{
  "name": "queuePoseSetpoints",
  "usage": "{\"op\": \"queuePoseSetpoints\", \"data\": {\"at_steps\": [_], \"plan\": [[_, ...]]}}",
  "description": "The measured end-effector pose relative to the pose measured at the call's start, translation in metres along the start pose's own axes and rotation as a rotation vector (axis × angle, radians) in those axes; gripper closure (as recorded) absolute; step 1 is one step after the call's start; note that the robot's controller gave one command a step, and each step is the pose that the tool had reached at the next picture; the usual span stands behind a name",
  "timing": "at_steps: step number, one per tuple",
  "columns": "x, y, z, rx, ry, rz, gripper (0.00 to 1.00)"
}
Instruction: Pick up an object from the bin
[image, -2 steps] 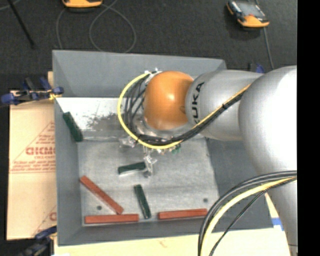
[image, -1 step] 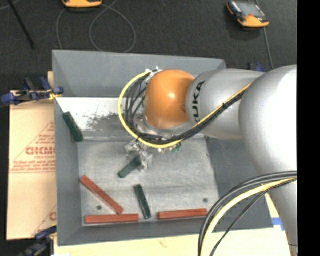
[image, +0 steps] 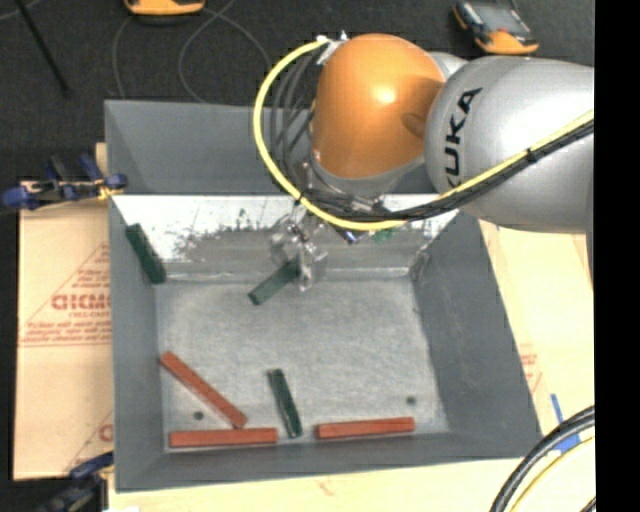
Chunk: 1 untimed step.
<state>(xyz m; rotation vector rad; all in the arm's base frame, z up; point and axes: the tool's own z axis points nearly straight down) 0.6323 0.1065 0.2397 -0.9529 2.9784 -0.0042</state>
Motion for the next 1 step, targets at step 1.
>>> {"op": "queuePoseSetpoints", "data": {"at_steps": [1], "plan": [[0.0072,-0.0304,-0.0762,-0.001,0.003,-0.302,1.0]]}}
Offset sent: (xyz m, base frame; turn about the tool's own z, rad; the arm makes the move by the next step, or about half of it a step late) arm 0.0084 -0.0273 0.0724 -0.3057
